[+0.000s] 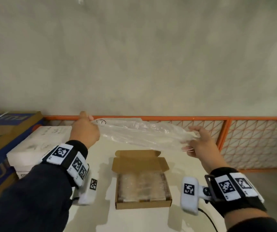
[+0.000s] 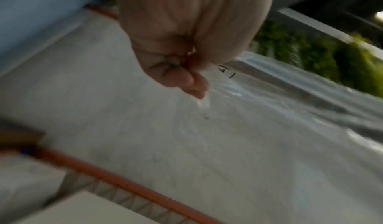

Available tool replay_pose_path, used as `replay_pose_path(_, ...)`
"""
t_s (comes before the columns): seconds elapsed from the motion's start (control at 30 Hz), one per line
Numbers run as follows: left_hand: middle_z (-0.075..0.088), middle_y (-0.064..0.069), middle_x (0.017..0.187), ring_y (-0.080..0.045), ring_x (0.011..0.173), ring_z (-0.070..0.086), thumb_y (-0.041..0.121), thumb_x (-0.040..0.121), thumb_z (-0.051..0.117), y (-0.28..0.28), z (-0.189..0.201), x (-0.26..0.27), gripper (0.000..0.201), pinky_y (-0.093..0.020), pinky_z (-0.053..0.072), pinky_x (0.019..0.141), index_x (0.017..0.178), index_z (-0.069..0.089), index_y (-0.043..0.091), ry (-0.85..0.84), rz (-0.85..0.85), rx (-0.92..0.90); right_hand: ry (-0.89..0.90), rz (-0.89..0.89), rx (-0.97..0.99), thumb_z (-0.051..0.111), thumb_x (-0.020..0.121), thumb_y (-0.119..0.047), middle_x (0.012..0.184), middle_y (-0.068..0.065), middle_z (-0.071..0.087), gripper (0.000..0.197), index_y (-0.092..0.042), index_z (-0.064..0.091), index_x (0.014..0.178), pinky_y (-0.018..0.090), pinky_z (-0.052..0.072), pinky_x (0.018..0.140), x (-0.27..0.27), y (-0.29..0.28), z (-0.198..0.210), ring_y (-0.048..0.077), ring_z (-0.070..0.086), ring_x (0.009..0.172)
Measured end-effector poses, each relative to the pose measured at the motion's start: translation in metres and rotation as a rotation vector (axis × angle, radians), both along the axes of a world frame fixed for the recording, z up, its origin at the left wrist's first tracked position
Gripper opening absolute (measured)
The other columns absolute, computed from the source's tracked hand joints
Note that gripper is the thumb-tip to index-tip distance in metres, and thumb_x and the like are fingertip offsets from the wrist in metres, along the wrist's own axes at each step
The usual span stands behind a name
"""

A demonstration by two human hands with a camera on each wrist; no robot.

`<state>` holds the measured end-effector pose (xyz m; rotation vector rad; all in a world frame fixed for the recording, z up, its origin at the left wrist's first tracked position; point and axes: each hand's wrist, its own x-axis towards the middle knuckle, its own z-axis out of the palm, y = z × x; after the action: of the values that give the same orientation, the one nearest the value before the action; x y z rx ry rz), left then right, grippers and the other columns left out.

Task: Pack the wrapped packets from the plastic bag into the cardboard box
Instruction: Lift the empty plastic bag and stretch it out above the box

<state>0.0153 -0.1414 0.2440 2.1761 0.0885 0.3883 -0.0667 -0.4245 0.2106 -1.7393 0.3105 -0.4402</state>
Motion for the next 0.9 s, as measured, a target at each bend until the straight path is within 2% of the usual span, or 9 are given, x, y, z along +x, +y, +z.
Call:
replay_pose_path(0.17,0.060,-0.002,0.084,-0.022,0.075,0.056,-0.016,0.084,0.032,-0.007,0.036,0.005,0.049,-0.021,0.047,0.052,0.076,0.063,0.020,0.046,-0.224,-0.403,-0.094,0.128,0.080,0.033,0.084,0.020,0.078,0.001,0.062,0.045,-0.013,0.062,0.077,0.022,0.036,0.057,-0.003,-0.015,0.046,0.017,0.057,0.063)
replay_pose_path(0.23,0.063,-0.001,0.089,-0.022,0.079,0.059,-0.015,0.086,0.037,-0.010,0.050,-0.001,0.044,-0.021,0.054,0.059,0.092,0.068,0.015,0.043,-0.263,-0.462,-0.139,0.101,0.122,0.030,0.083,0.021,0.076,0.006,0.062,0.048,-0.012,0.065,0.079,0.022,0.037,0.059,0.001,-0.021,0.055,0.020,0.049,0.065)
replay_pose_path(0.33,0.063,-0.005,0.105,-0.024,0.094,0.060,-0.007,0.089,0.046,-0.008,0.062,-0.006,0.036,-0.038,0.049,0.084,0.116,0.060,0.013,0.071,-0.405,-0.619,-0.207,0.044,0.249,0.033,0.085,0.018,0.075,0.007,0.067,0.042,-0.009,0.065,0.085,0.021,0.048,0.067,0.004,-0.030,0.065,0.020,0.056,0.072)
replay_pose_path(0.5,0.070,-0.004,0.095,-0.020,0.089,0.060,0.016,0.091,0.052,0.007,0.067,-0.009,0.017,-0.031,0.046,0.081,0.087,0.068,0.011,0.041,-0.389,-0.818,-0.338,0.180,0.445,0.041,0.087,0.012,0.070,-0.001,0.071,0.029,-0.006,0.063,0.093,0.013,0.055,0.065,-0.001,-0.044,0.063,0.009,0.066,0.064)
replay_pose_path(0.6,0.074,0.001,0.081,-0.015,0.076,0.065,0.002,0.088,0.056,0.017,0.067,-0.005,0.018,-0.023,0.055,0.066,0.090,0.069,0.014,0.041,-0.374,-0.683,-0.369,0.384,0.591,0.060,0.083,-0.012,0.092,0.005,0.069,0.028,-0.006,0.059,0.111,0.022,0.058,0.069,-0.008,-0.046,0.058,0.014,0.069,0.078)
replay_pose_path(0.67,0.072,-0.001,0.089,-0.019,0.083,0.061,-0.007,0.087,0.050,0.022,0.068,-0.004,0.028,-0.020,0.055,0.062,0.101,0.067,0.012,0.101,-0.423,-0.643,-0.304,0.477,0.649,0.084,0.059,-0.042,0.096,0.008,0.069,0.069,-0.007,0.059,0.114,0.027,0.059,0.067,-0.009,-0.049,0.055,0.018,0.070,0.081)
replay_pose_path(0.73,0.064,-0.005,0.111,-0.023,0.097,0.056,-0.012,0.087,0.045,0.026,0.070,-0.005,0.040,-0.024,0.052,0.071,0.109,0.064,0.016,0.172,-0.496,-0.591,-0.188,0.455,0.549,0.084,0.035,-0.064,0.084,0.007,0.068,0.093,-0.010,0.062,0.109,0.029,0.057,0.061,-0.006,-0.047,0.055,0.019,0.068,0.074)
replay_pose_path(0.8,0.055,0.001,0.128,-0.022,0.105,0.054,-0.014,0.087,0.042,0.027,0.071,-0.004,0.049,-0.026,0.047,0.077,0.119,0.059,0.019,0.242,-0.572,-0.509,-0.008,0.324,0.295,0.073,0.057,-0.065,0.076,0.006,0.060,0.069,-0.011,0.063,0.099,0.029,0.048,0.063,-0.003,-0.042,0.053,0.018,0.057,0.068)
replay_pose_path(0.9,0.058,0.002,0.124,-0.019,0.095,0.056,-0.017,0.086,0.039,0.027,0.069,-0.003,0.064,-0.028,0.043,0.078,0.135,0.047,0.022,0.288,-0.611,-0.392,0.220,0.310,0.043,0.063,0.083,-0.033,0.068,0.005,0.047,0.028,-0.008,0.056,0.073,0.025,0.035,0.060,0.005,-0.033,0.040,0.015,0.042,0.060)
